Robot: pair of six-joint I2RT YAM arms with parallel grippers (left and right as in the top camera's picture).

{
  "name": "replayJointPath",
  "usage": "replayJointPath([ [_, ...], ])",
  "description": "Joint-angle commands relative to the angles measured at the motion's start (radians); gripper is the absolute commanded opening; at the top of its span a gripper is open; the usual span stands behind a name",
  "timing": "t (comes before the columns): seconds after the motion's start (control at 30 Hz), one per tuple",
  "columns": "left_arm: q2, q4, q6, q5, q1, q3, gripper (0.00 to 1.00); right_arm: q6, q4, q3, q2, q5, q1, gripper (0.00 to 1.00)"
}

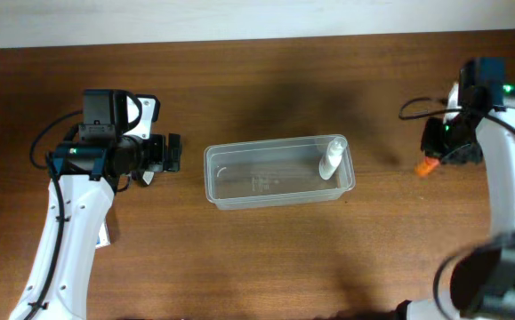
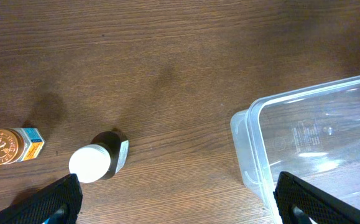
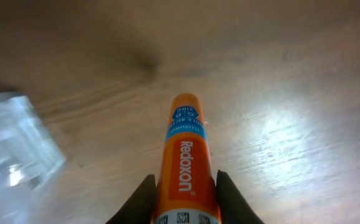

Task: Pack container
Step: 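Place the orange tube upright in the container beside the spray bottle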

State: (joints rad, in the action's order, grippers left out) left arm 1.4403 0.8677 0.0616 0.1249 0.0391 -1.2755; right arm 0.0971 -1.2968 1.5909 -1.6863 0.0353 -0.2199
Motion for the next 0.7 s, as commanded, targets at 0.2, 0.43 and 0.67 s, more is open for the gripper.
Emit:
replayJointPath([
  [0.2,0.005,-0.002,0.015,0.018,-0.003,-0.023,0.99,-0.03,-0.155,0.097,0.232,-0.033,0.256,0.21],
  [0.43,0.005,-0.002,0.015,0.018,-0.003,-0.023,0.99,-0.011,-0.146,0.096,0.211,-0.066,0.436,0.22],
  [0.67,0.005,0.001,0.015,0.018,-0.003,-0.023,0.99,-0.011,-0.124,0.096,0.092,-0.066,0.488,0.22],
])
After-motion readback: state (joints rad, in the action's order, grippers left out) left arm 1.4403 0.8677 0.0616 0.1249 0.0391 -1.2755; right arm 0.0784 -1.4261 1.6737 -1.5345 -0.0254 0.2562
